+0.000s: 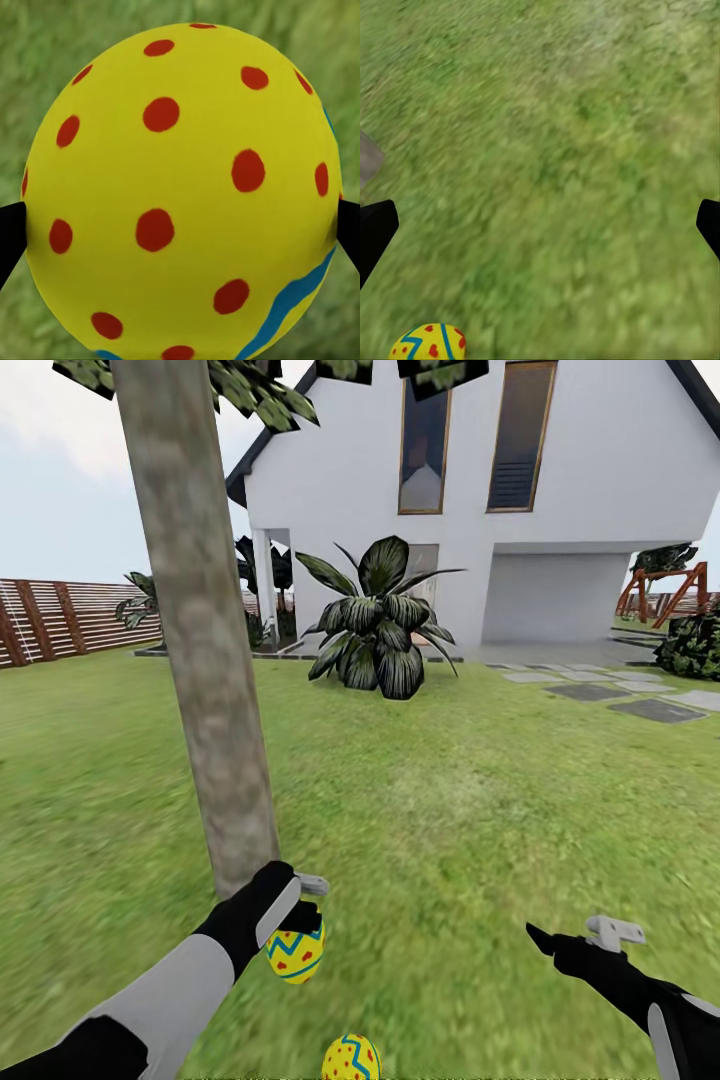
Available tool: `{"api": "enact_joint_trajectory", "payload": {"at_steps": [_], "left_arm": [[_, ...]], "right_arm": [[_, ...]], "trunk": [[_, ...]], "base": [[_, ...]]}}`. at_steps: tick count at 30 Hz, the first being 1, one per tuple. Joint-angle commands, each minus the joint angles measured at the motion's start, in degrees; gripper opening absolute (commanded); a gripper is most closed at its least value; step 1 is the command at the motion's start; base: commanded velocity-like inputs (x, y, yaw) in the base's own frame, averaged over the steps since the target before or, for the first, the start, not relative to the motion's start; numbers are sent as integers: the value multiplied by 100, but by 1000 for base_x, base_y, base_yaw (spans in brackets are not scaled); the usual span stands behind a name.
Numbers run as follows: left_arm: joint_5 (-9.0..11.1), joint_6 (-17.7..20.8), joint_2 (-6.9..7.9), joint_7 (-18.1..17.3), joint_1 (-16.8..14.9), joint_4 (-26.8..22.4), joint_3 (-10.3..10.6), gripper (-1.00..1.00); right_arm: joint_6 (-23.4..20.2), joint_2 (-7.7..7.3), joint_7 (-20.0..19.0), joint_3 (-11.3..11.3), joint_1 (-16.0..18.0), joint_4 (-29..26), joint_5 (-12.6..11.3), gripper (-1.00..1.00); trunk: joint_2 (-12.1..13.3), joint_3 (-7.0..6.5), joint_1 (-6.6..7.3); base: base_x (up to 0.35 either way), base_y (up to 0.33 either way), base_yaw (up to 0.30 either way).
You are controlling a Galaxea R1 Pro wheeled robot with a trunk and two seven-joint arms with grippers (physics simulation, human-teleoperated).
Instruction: Take the three Easter eggs out of the wicker basket on the lawn in the garden, then place them on the lawn next to a single tree (choose any tree) so that all three eggs are next to the same tree and none are left in the basket.
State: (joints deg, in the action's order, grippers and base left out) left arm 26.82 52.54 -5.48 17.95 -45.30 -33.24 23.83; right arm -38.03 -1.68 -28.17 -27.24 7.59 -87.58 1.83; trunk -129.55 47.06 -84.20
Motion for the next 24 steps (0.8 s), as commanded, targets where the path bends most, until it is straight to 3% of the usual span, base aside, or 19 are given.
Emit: {"api": "enact_joint_trajectory", "payload": {"at_steps": [1, 12, 24], "left_arm": [[60, 12, 7, 51, -5, -6, 26, -100], [52, 15, 36, 56, -5, 2, 18, -100], [67, 11, 303, 14, -5, 2, 17, -100]], "right_arm": [[-29, 1, -40, -10, 5, -5, 19, 100], [-26, -3, -31, -10, 5, 12, 23, 100], [-22, -3, -31, -10, 5, 13, 20, 100]], "trunk": [[-44, 25, -21], [-486, 222, -263], [-967, 437, -527]], "base": [[0, 0, 0], [0, 0, 0], [0, 0, 0]]}}
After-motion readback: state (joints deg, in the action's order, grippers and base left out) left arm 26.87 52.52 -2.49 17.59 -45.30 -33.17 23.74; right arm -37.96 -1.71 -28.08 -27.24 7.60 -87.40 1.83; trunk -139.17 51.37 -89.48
